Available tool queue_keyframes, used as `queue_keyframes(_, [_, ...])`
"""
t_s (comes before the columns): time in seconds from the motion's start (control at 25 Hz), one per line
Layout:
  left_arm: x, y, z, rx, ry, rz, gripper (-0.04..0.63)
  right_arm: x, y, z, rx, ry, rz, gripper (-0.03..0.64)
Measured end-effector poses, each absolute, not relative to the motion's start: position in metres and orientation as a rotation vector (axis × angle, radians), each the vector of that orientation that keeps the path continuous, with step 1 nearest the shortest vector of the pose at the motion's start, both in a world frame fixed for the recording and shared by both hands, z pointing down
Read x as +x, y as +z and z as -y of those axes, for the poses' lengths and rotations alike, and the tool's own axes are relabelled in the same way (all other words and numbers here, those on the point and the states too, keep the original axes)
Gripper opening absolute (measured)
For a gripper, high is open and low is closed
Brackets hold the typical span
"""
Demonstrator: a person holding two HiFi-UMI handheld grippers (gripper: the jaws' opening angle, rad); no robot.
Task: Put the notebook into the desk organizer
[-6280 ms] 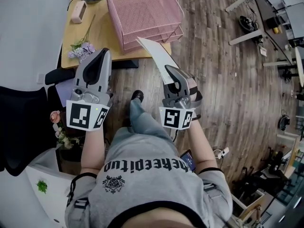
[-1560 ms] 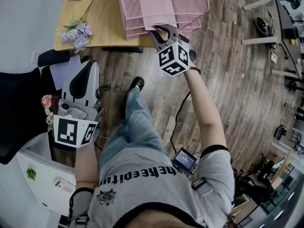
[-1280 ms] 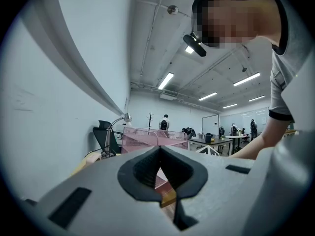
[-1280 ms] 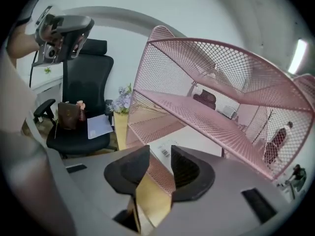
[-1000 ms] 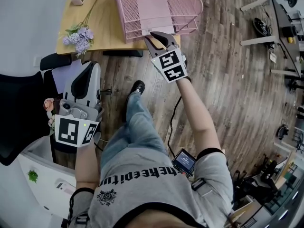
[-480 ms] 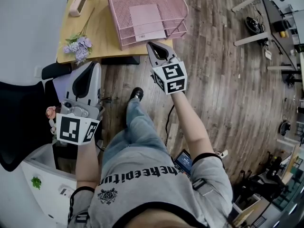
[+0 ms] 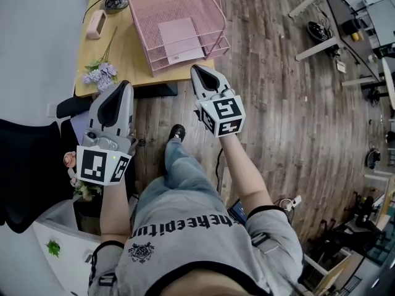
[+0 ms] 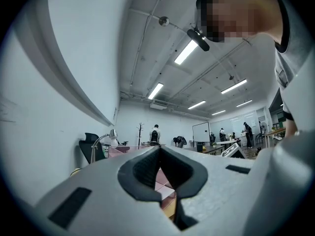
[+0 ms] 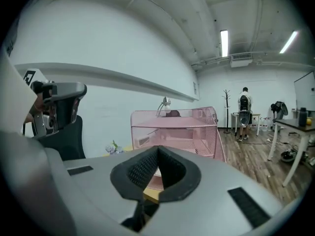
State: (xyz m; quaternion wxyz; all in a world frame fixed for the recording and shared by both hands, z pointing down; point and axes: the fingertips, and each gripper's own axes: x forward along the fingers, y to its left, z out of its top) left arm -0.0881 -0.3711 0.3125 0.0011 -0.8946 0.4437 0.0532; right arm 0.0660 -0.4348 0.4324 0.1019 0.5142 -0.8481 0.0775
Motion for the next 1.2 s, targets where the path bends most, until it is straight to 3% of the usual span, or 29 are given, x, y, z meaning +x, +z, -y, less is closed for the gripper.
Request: queue_keyframes(1.2, [-0.067,0.252,0.346,-2.773,0.303,-1.280,0.003,0.113,0.304,0.359,1.856,0.034,2.500,0.003])
